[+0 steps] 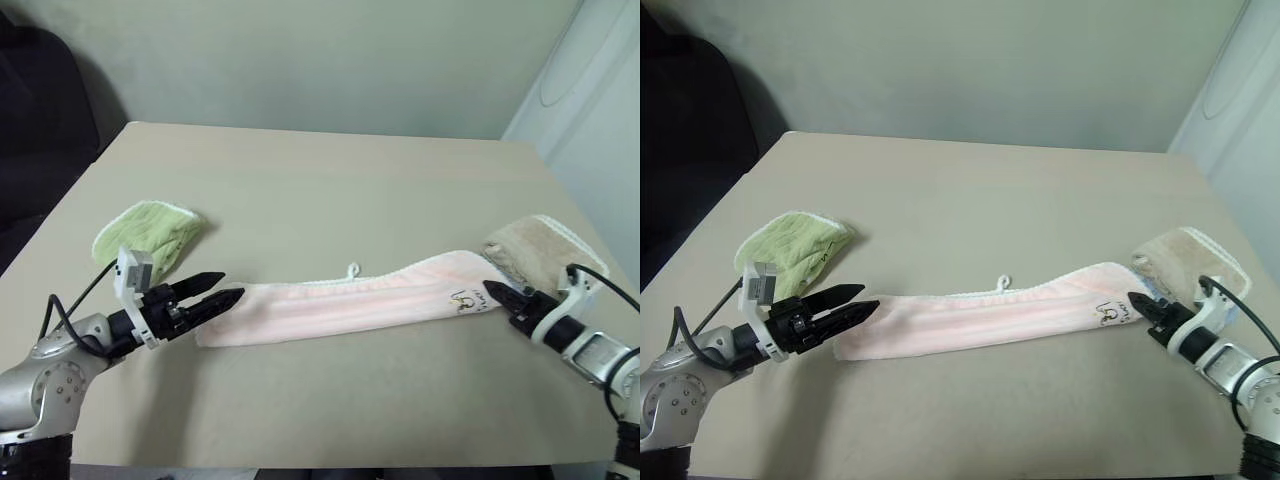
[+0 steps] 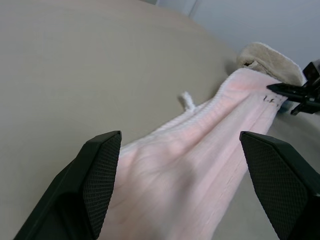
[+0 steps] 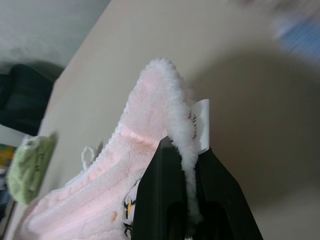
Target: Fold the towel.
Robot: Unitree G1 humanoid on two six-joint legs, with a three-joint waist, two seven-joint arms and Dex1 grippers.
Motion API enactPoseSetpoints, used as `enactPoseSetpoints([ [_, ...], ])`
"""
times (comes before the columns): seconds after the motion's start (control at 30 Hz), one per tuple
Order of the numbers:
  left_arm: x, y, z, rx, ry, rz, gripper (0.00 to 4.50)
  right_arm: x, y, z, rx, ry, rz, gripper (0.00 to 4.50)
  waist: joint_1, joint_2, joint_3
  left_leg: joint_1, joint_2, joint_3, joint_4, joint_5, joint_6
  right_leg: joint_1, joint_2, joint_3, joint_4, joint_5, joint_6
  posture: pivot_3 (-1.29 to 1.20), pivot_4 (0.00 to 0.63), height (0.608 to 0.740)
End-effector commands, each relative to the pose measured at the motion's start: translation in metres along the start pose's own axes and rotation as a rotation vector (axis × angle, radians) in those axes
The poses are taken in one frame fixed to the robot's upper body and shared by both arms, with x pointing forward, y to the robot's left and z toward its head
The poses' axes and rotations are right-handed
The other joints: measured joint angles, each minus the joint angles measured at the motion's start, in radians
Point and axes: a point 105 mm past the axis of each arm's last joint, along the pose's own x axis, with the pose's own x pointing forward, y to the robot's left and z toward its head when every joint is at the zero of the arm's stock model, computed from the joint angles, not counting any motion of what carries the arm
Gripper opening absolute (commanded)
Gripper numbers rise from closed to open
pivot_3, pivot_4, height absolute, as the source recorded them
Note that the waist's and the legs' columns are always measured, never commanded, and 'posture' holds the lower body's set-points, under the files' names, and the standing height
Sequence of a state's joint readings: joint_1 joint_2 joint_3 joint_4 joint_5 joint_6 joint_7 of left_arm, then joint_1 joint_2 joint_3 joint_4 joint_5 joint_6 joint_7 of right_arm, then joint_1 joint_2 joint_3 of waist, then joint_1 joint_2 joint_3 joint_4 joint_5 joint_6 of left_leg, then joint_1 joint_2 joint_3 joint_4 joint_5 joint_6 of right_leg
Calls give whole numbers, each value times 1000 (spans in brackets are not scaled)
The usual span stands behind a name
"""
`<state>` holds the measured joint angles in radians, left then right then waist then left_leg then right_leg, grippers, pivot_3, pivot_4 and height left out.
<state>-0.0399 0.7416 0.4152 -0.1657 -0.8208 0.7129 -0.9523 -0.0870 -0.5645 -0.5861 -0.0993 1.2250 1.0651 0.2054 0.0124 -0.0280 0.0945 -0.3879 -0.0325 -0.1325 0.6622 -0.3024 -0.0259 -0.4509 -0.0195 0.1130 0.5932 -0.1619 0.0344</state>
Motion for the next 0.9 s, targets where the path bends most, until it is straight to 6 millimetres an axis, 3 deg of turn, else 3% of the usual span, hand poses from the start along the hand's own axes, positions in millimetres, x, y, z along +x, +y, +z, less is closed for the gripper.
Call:
enactPoseSetpoints([
  [0.03,5,-3,9,50,-20,-17,4126,-14,20,27,-149,-58,59,41,-1,1,0,0,0,0,0,0,0,0,0,0,0,-1,2,0,150,740],
  [0.17,8,-2,8,48,-19,-24,4126,-14,37,34,-337,-4,84,41,-1,2,0,-1,0,0,1,0,0,0,0,0,0,-2,4,0,150,740],
  [0.3,12,-3,7,47,-17,-31,4126,-2,74,25,-506,83,201,41,-5,2,0,0,0,1,1,0,0,0,0,0,0,-2,3,0,150,740],
  [0.5,16,-5,5,43,-22,-35,4126,21,106,-19,-710,300,323,41,-6,2,0,2,0,1,1,1,0,2,1,-1,0,1,-2,0,150,740],
  [0.67,17,-6,3,39,-34,-28,4126,38,120,-54,-777,429,403,41,-6,2,0,3,0,1,2,3,1,2,1,-1,0,1,-2,0,150,740],
  [0.9,18,-8,2,35,-46,-22,4126,68,120,-98,-777,565,422,41,-6,1,0,3,0,0,1,5,1,3,1,-1,0,3,-5,0,150,740],
])
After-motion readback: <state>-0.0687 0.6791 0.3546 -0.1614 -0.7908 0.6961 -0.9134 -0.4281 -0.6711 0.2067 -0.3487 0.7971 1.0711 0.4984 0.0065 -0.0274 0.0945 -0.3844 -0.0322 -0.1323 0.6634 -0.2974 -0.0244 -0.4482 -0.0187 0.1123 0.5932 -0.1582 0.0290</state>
